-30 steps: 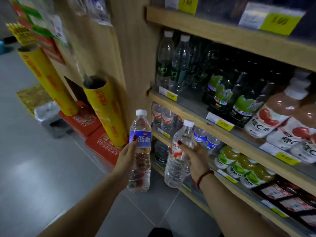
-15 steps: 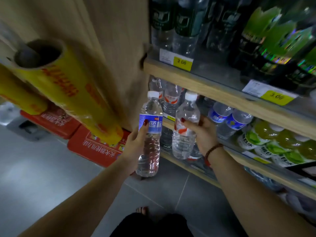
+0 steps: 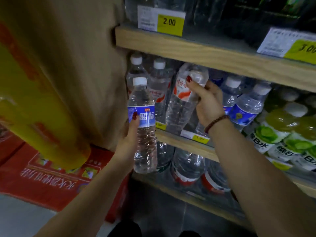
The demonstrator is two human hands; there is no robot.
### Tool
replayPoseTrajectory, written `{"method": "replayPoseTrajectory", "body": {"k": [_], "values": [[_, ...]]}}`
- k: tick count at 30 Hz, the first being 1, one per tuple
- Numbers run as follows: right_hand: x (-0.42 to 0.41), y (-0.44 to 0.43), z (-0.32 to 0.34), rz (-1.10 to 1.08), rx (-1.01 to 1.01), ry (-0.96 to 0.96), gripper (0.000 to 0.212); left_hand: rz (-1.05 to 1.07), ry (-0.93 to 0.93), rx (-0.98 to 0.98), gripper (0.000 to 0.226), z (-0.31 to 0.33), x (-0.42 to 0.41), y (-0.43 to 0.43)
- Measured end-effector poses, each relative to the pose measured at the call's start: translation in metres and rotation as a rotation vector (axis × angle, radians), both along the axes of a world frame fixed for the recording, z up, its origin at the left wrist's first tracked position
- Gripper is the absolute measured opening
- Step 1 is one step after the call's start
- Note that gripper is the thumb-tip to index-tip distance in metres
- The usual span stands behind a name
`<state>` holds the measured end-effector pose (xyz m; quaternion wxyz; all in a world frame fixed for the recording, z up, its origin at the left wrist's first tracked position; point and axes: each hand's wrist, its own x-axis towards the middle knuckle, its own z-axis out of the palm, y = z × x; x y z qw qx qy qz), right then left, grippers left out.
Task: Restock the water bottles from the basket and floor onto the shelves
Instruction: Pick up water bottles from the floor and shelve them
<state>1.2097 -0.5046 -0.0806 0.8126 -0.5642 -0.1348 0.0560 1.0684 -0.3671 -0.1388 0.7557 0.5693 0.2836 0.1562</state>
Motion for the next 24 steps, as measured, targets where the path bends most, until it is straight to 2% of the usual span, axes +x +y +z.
{"method": "replayPoseTrajectory", "body": {"k": [2, 6, 7, 10, 12, 17, 20, 24], "values": [[0.009, 0.003, -0.005, 0.004, 0.006, -0.079, 0.027, 0.007, -0.048, 0.008, 0.074, -0.010, 0.011, -0.001], [0.022, 0.008, -0.030, -0.030, -0.075, -0.228, 0.030, 0.026, -0.169, -0.041, 0.057, -0.041, 0.028, 0.000], [0.025, 0.009, -0.037, -0.043, -0.094, -0.262, 0.029, 0.024, -0.191, -0.038, 0.059, -0.048, 0.031, 0.000], [0.026, 0.012, -0.060, -0.049, -0.077, -0.263, 0.032, 0.007, -0.172, -0.010, 0.083, -0.058, 0.041, -0.002], [0.025, 0.013, -0.071, -0.045, -0.042, -0.227, 0.031, -0.017, -0.168, -0.015, 0.089, -0.058, 0.046, -0.003], [0.022, 0.011, -0.075, 0.010, -0.112, -0.204, 0.038, -0.021, -0.187, 0.015, 0.053, -0.054, 0.042, -0.001], [0.023, 0.013, -0.071, 0.072, -0.180, -0.185, 0.045, -0.055, -0.178, 0.007, 0.051, -0.050, 0.035, 0.001], [0.019, 0.017, -0.069, 0.068, -0.251, -0.168, 0.068, -0.057, -0.210, 0.011, 0.049, -0.045, 0.034, 0.006]]}}
